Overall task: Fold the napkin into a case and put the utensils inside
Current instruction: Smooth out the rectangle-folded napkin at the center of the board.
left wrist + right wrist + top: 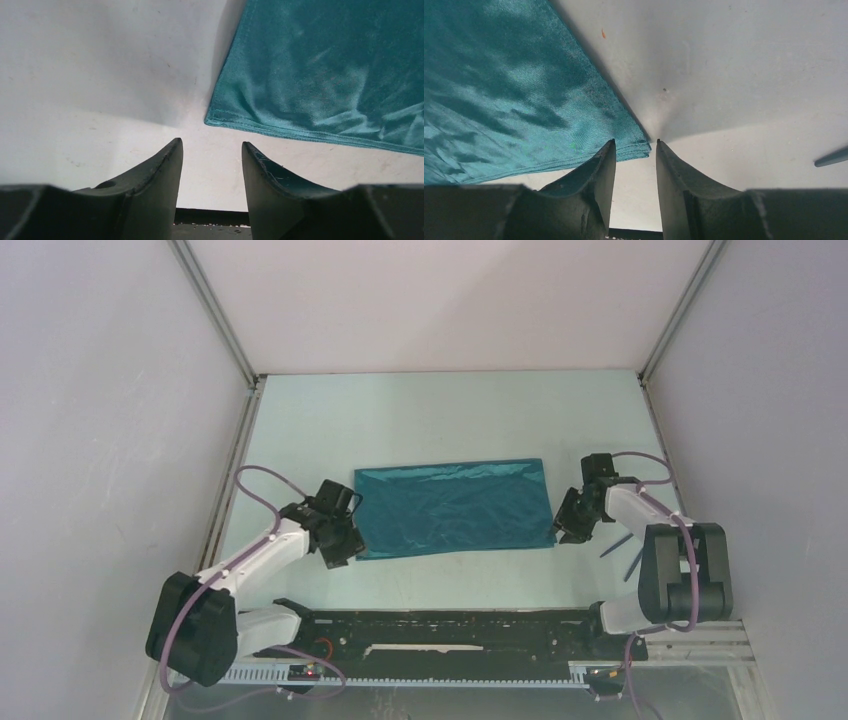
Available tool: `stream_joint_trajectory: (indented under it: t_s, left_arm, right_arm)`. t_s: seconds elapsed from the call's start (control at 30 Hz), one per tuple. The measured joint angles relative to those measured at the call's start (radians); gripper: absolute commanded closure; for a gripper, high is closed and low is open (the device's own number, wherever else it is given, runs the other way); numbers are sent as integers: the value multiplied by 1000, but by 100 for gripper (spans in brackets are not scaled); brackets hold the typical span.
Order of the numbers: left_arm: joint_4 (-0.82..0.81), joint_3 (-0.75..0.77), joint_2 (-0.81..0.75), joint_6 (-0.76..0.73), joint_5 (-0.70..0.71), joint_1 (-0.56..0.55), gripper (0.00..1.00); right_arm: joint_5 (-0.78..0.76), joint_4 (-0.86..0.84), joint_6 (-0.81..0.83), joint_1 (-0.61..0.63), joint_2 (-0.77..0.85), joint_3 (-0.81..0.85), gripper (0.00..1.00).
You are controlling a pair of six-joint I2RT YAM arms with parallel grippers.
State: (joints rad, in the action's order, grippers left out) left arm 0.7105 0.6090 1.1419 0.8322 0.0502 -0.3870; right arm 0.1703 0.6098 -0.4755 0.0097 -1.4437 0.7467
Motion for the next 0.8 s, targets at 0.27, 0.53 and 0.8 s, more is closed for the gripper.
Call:
stream_joint_trajectory:
  t_s: [0.27, 0.53, 0.8]
  left_arm:
    - [-30, 0, 45, 14, 8, -28, 66]
    - [-58, 0, 51, 15, 30, -28, 73]
    - [-78, 0, 63, 14, 31, -28, 75]
  right_arm:
    - [-6, -2, 2, 19, -9, -7, 61]
    - [-16, -8, 1, 26, -10, -8, 60]
    - [-23, -9, 1, 30, -10, -8, 59]
